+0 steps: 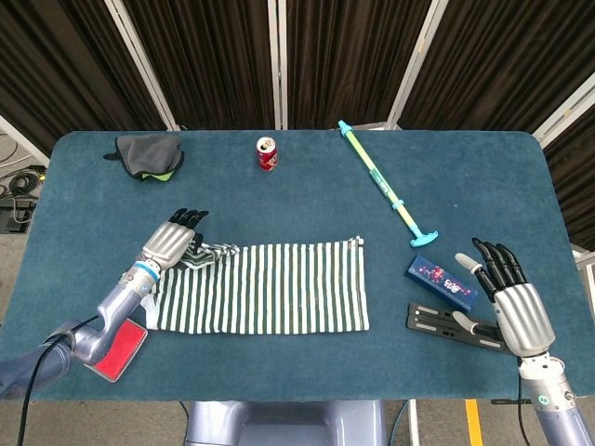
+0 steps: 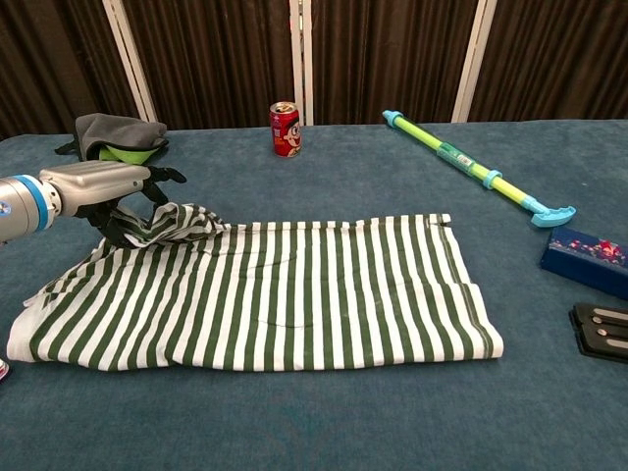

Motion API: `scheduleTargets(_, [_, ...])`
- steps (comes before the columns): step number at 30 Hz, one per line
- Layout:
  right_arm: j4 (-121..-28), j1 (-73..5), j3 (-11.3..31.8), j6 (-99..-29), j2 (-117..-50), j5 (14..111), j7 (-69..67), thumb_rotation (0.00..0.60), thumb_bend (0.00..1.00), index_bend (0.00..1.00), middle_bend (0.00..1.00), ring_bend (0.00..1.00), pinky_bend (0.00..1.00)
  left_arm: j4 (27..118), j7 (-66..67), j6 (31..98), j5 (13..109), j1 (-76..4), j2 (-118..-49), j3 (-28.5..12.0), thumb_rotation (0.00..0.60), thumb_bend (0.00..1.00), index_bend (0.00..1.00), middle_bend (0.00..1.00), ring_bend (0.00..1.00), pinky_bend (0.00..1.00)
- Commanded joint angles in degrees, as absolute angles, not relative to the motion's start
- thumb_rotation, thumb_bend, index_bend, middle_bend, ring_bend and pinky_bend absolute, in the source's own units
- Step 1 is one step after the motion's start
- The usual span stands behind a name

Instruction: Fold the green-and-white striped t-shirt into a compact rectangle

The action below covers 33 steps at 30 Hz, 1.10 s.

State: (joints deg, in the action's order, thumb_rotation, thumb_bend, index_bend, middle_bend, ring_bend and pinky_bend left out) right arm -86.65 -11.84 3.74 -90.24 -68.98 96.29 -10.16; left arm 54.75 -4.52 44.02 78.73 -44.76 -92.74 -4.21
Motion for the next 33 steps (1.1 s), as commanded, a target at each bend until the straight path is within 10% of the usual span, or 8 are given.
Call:
scheduleTargets(1, [-86.7,-11.8,3.7,-90.3,-69.0,96.3,-10.2,0.600,0.00,0.22,0.00,0.00,0.00,55.1,-5.2,44.1,79.0,-44.6,-92.7,-4.0,0.600,0.64,0.48,0.00,0.00,0.00])
scheduleTargets(9, [-86.8,-11.8,3.7,-90.3,-68.9,96.4,-10.2,0.600,0.00,0.22,0.00,0.00,0.00,57.3,-6.1,42.5,79.1,-44.6,-90.2,-3.2,0.600,0.33,0.07,0.00,0.00,0.00])
scheduleTargets(33, [-87.6,-11.2,3.7,-91.5,-68.5,97.0,-9.8,0.600,0.00,0.22,0.00,0.00,0.00,58.9,-16.5,52.4,89.8,-40.3,-80.0,2.6,0.600,0.35,0.16,0.00,0.00,0.00])
